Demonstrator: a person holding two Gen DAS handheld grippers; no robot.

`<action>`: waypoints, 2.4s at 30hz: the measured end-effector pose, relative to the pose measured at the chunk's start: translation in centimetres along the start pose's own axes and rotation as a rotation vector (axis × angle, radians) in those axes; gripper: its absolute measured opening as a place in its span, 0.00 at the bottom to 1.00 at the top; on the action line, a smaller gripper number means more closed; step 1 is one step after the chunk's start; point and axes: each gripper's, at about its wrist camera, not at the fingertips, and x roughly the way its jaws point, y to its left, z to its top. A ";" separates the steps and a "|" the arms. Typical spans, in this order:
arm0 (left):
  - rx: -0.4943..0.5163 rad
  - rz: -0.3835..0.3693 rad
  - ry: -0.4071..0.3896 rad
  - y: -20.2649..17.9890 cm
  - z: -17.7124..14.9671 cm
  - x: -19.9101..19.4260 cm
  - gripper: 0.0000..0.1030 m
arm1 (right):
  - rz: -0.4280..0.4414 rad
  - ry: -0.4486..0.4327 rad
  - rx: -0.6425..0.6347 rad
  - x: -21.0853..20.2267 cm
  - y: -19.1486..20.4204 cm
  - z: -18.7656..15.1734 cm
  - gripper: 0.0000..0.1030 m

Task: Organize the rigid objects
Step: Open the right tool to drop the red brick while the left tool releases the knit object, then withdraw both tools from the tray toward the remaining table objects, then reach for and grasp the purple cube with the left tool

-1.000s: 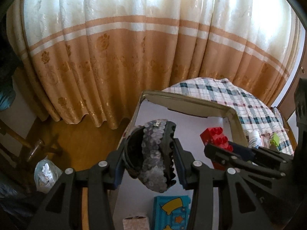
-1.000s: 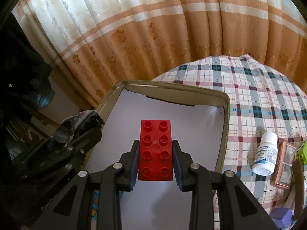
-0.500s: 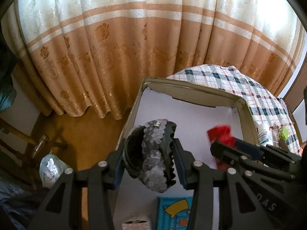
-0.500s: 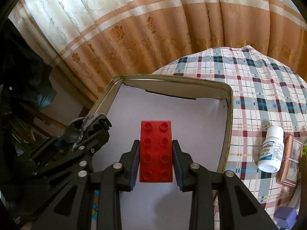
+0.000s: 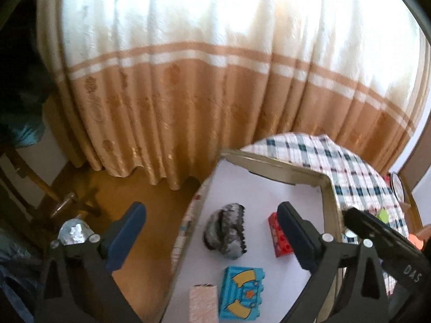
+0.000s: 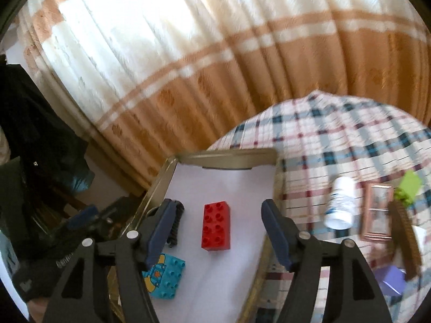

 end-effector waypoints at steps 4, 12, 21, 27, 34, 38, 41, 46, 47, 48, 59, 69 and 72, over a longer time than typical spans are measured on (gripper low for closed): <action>-0.062 0.022 -0.003 1.5 -1.1 -1.1 0.99 | -0.023 -0.045 -0.001 -2.2 -0.3 -1.1 0.70; -0.037 0.025 -0.006 -1.0 -5.0 -2.6 0.99 | -0.110 -0.048 -0.008 -4.4 -2.5 -4.7 0.72; 0.035 -0.016 -0.009 -5.6 -7.5 -3.9 0.99 | -0.180 -0.065 0.047 -6.8 -5.8 -6.5 0.72; 0.060 -0.025 -0.023 -7.2 -8.1 -4.9 0.99 | -0.205 -0.075 0.064 -8.3 -7.3 -7.1 0.72; 0.084 -0.046 -0.022 -9.1 -8.7 -5.4 0.99 | -0.241 -0.095 0.061 -9.8 -8.4 -8.0 0.72; 0.095 -0.054 -0.020 -10.1 -9.0 -5.5 0.99 | -0.257 -0.104 0.076 -10.6 -9.3 -8.2 0.72; 0.101 -0.060 -0.022 -10.6 -9.2 -5.6 0.99 | -0.270 -0.111 0.085 -11.1 -10.1 -8.3 0.72; 0.119 -0.071 -0.019 -11.9 -9.5 -5.7 0.99 | -0.282 -0.118 0.102 -11.8 -11.2 -8.4 0.72; 0.124 -0.074 -0.017 -12.2 -9.6 -5.8 0.99 | -0.284 -0.120 0.105 -11.9 -11.3 -8.4 0.72; 0.130 -0.076 -0.016 -12.5 -9.7 -5.8 0.99 | -0.286 -0.120 0.107 -12.0 -11.5 -8.4 0.72; 0.169 -0.112 -0.003 -15.0 -10.7 -5.8 0.99 | -0.334 -0.144 0.142 -13.7 -14.2 -8.9 0.72; 0.216 -0.212 0.053 -18.4 -12.4 -5.2 0.99 | -0.419 -0.164 0.224 -15.5 -19.0 -9.4 0.72; 0.242 -0.229 0.052 -19.6 -12.7 -5.0 0.99 | -0.446 -0.178 0.218 -15.9 -19.6 -9.4 0.72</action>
